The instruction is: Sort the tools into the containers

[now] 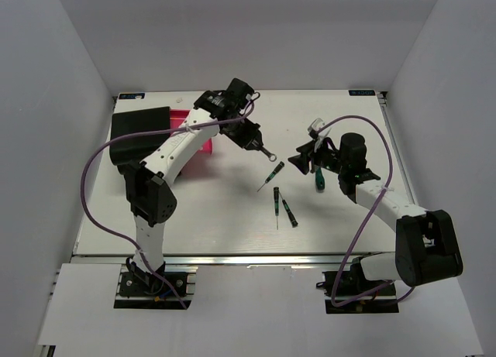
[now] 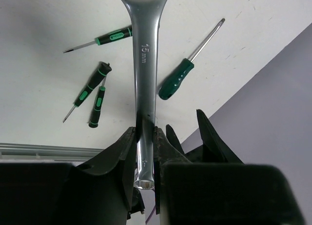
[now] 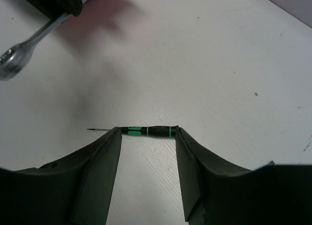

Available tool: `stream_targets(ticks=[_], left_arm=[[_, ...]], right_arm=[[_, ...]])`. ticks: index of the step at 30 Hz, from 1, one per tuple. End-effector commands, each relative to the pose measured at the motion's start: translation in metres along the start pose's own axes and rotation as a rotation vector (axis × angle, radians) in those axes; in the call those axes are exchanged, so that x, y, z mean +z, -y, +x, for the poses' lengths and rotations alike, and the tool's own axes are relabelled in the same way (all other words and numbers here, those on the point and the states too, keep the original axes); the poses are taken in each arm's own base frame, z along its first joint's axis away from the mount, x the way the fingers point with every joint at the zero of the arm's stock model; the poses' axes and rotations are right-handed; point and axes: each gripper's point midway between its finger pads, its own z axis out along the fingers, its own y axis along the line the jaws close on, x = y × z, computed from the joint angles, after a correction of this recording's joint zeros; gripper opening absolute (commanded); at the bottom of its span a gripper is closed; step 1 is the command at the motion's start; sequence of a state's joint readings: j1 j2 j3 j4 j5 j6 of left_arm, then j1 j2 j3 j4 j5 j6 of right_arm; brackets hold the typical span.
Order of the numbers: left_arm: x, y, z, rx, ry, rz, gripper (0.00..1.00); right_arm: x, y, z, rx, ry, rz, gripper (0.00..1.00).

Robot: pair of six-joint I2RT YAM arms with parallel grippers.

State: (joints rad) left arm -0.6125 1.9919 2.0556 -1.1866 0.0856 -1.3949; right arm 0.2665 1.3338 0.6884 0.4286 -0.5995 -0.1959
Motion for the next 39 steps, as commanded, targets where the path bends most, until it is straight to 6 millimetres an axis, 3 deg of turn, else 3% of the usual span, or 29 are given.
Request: stream_targets(ticks=[1, 6, 14, 21, 30, 39], left_arm=[[-0.018, -0.001, -0.027, -0.026, 0.070, 0.002, 0.00], [-0.036, -0.009, -0.071, -0.103, 0.140, 0.011, 0.00], [-0.053, -0.020, -0.114, -0.156, 0.222, 0.006, 0.00], [-0.045, -0.053, -0.144, -0.218, 0.247, -0.061, 0.00], [-0.046, -0.083, -0.201, -0.297, 0.312, -0.110, 0.00], [-0.030, -0.093, -0.219, -0.284, 0.319, -0.150, 0.00]], right_arm=[[-0.003, 0.007, -0.013, -0.055, 0.047, 0.027, 0.54], [-0.004, 0.007, -0.012, -0.053, 0.046, 0.029, 0.54], [-0.005, 0.007, -0.008, -0.051, 0.043, 0.031, 0.54], [-0.004, 0.007, -0.008, -0.051, 0.043, 0.031, 0.54], [-0.006, 0.009, -0.006, -0.043, 0.041, 0.038, 0.54], [-0.005, 0.009, -0.006, -0.039, 0.042, 0.040, 0.54]])
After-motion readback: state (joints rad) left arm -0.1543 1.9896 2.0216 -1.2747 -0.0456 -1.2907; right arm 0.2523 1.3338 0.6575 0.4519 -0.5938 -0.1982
